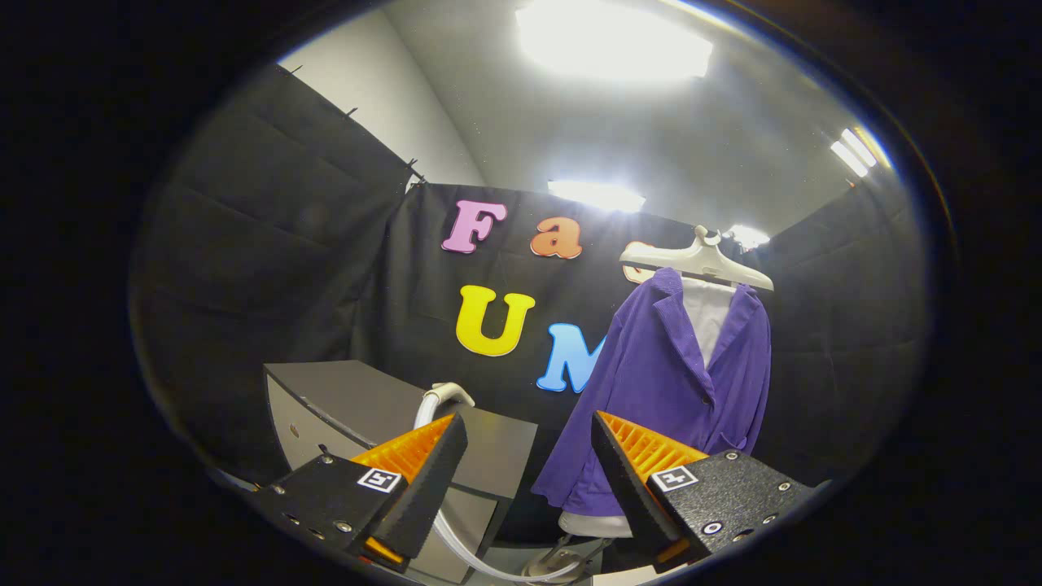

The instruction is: Iron the clothes twice with a garment steamer, once on the left side and once on the right side.

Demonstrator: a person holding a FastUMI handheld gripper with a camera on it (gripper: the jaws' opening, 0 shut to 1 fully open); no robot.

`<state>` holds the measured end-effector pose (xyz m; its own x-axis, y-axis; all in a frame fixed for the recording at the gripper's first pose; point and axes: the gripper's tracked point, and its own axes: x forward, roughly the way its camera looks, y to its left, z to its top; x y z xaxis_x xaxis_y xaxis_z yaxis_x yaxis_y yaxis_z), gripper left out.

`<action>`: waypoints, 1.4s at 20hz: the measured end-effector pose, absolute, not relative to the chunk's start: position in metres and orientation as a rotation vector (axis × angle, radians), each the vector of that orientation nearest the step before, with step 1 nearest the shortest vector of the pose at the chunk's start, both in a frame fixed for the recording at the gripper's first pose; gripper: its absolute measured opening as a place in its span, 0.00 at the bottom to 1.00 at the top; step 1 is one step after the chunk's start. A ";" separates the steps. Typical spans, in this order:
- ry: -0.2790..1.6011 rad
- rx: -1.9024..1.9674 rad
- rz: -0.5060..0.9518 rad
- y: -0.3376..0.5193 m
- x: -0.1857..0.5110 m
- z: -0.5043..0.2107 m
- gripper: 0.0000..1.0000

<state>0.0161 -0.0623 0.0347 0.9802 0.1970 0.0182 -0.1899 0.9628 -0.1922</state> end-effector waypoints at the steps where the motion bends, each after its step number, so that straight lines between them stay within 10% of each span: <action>1: -0.049 -0.192 0.212 -0.062 0.018 0.041 0.95; 15: 0.190 -0.016 0.366 -0.013 0.078 0.035 0.95; 28: 0.500 0.298 0.163 0.068 0.227 -0.006 0.94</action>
